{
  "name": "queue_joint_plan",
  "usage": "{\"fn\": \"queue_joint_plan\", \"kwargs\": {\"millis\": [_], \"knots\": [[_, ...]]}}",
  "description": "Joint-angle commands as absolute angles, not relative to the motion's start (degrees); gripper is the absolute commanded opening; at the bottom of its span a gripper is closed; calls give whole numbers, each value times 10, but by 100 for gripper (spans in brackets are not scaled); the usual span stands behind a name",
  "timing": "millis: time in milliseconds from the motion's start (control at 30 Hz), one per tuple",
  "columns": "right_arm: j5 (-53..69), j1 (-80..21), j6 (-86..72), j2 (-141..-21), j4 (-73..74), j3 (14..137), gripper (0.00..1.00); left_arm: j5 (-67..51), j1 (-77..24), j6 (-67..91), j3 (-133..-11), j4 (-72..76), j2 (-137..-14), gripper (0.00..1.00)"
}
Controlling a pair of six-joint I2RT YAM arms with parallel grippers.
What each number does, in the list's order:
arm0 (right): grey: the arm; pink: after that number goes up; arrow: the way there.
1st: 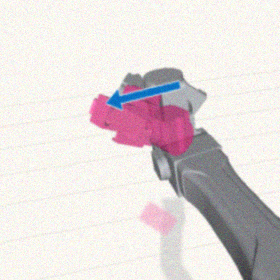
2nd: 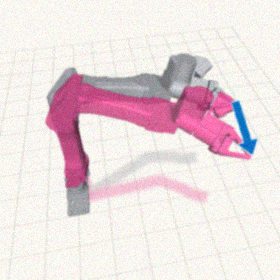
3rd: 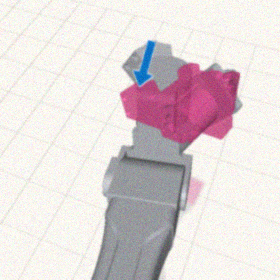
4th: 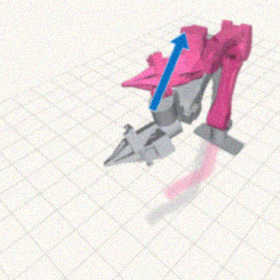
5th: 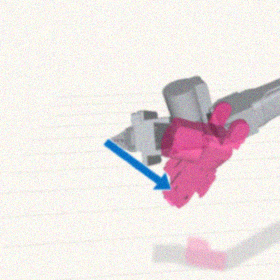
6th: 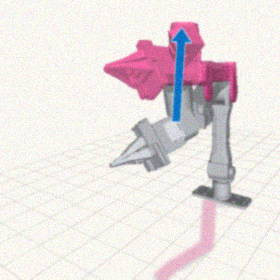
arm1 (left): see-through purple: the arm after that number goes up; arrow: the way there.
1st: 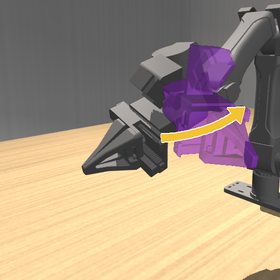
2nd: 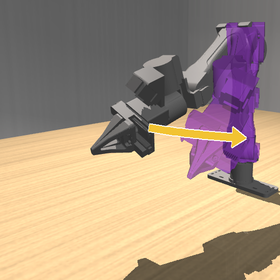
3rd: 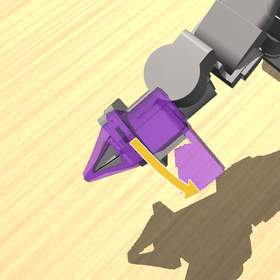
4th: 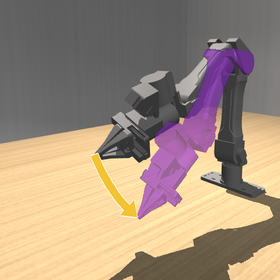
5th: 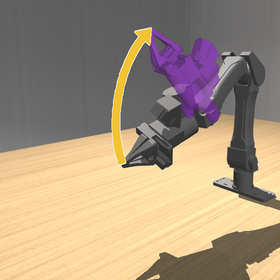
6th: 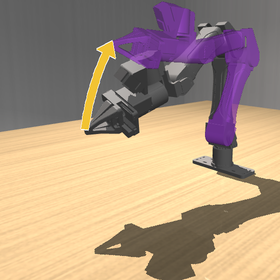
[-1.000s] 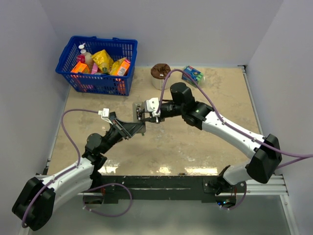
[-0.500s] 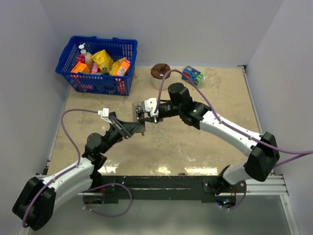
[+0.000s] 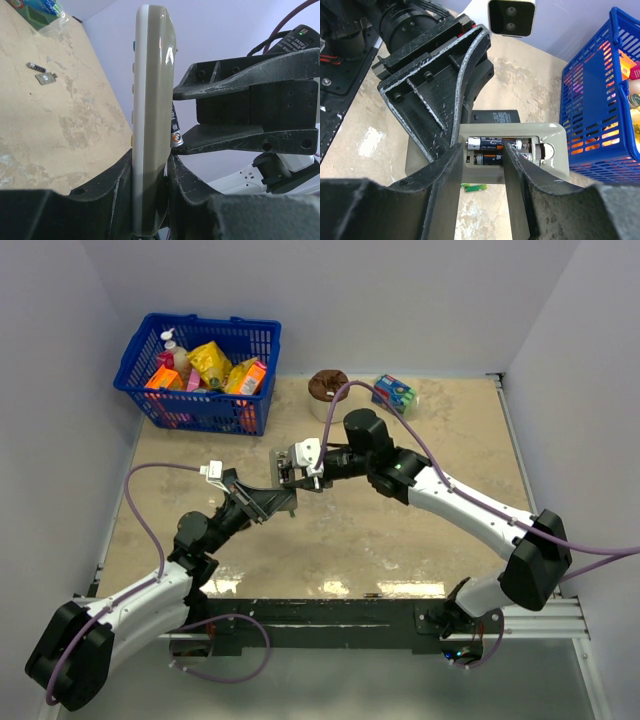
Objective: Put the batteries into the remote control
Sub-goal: Load the battery into the remote control.
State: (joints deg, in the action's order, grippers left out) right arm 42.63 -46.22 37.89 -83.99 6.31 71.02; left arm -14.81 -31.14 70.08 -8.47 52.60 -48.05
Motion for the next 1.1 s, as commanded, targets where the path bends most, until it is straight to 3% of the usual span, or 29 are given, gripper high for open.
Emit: {"fn": "queue_joint_plan", "kwargs": {"millis": [0, 333, 1067], "knots": [[426, -468, 353, -821, 18, 714, 42, -151, -309, 713, -91, 572, -474, 0], [426, -468, 351, -825, 15, 710, 44, -151, -308, 715, -90, 574, -472, 0], [407, -468, 373, -851, 20, 702, 29, -185, -308, 718, -91, 647, -490, 0]]}}
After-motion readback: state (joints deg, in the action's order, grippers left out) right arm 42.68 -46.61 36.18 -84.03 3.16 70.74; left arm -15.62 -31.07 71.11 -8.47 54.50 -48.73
